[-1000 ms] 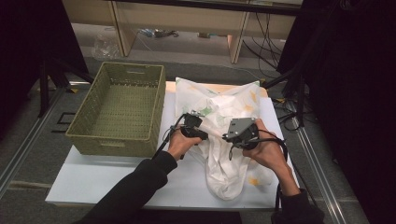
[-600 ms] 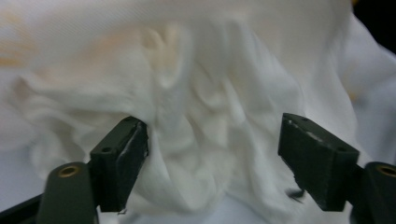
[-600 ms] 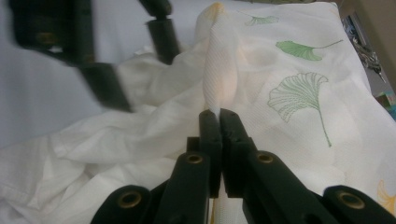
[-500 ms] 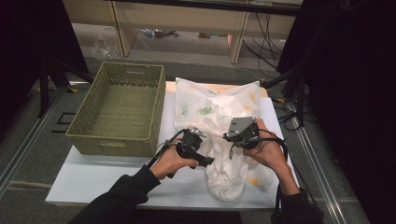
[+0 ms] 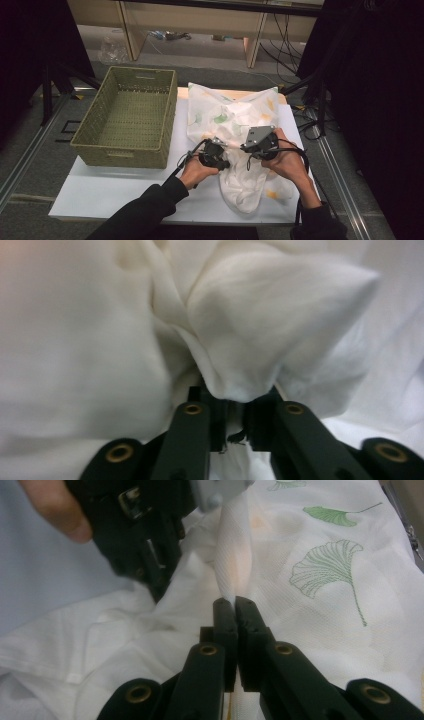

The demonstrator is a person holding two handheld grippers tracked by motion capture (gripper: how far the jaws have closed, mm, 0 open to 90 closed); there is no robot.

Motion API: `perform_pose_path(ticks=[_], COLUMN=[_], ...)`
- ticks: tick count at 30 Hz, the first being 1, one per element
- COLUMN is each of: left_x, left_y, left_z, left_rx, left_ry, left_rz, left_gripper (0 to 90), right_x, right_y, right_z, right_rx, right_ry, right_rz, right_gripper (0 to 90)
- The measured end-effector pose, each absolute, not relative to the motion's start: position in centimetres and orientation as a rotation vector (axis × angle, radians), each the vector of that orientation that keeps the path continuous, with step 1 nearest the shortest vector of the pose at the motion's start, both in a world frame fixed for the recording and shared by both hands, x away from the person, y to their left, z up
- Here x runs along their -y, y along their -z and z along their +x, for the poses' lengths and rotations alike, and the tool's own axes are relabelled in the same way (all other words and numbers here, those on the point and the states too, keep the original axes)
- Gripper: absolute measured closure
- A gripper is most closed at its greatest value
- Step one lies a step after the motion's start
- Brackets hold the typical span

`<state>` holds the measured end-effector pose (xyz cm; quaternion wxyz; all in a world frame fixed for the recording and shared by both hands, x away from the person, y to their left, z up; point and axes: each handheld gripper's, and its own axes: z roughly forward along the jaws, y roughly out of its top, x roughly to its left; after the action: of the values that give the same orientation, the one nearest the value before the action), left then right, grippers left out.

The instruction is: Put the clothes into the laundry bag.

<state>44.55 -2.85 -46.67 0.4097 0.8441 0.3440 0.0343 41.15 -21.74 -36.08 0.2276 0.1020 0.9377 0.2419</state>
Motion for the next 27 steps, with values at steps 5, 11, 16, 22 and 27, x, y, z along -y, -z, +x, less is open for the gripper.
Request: perform_pose_path(ticks=[5,11,16,22,27], left_x=[2.3,2.6,2.6,1.6,0.0], left_y=[44.3,45.1,47.4,46.3,45.7], left_z=[46.2,48.2,48.7,47.2,45.2], left_rx=[-0.939,-0.946,-0.969,-0.966,-0.983], left_ry=[-0.149,-0.201,-0.194,-0.131,-0.198], left_rz=[1.977,2.008,2.025,2.036,2.050], left_gripper=[84.0,83.6,81.7,58.8,34.5], right_x=[21.7,21.7,21.5,21.8,21.6], right_y=[35.5,34.9,35.8,35.9,36.0], right_z=[41.0,40.7,40.8,41.0,41.0], right_rx=[-2.575,-2.575,-2.618,-2.601,-2.595], right_ry=[-0.712,-0.738,-0.723,-0.708,-0.705], right_rz=[0.234,0.216,0.238,0.228,0.237], right_gripper=[89.9,89.9,89.9,89.9,89.8])
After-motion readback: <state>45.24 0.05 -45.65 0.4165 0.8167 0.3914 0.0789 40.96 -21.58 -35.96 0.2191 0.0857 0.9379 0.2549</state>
